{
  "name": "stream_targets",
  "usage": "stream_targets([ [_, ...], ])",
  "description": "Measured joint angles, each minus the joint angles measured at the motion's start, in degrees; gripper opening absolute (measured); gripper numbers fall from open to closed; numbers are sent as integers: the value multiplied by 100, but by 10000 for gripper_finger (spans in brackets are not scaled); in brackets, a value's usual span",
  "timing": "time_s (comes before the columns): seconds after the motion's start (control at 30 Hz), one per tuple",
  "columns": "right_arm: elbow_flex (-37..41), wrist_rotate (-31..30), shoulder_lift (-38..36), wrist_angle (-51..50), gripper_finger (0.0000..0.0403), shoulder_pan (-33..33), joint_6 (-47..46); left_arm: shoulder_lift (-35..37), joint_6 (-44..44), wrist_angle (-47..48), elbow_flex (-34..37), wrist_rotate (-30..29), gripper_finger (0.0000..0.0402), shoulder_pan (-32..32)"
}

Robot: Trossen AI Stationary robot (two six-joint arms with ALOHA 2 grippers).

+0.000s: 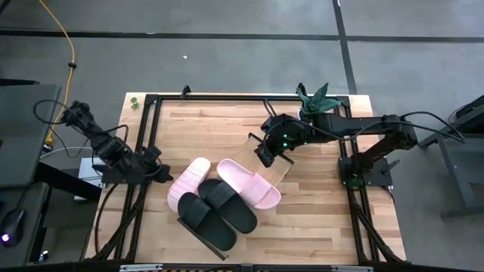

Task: Pick and place slides into the shelf
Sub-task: Put the pink slide on the shelf

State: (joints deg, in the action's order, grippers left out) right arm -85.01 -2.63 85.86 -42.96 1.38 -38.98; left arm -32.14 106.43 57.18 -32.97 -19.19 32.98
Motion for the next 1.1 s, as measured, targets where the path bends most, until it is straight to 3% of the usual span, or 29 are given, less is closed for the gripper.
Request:
stream_targets([
  [0.3, 0, -199, 0, 37, 119, 125, -158, 13, -1442, -14, 101, 1005, 138, -1247],
  [0.77, 0, -335, 0, 50, 119, 206, -266, -142, -2787, -348, 343, 2115, 138, -2620],
  [0.93, 0, -333, 0, 50, 119, 206, -262, -221, -2941, -1013, 905, 2672, 138, -3085],
  [1.1, 0, -287, 0, 49, 119, 206, -306, -225, -3050, -1317, 1093, 2726, 138, -3428],
])
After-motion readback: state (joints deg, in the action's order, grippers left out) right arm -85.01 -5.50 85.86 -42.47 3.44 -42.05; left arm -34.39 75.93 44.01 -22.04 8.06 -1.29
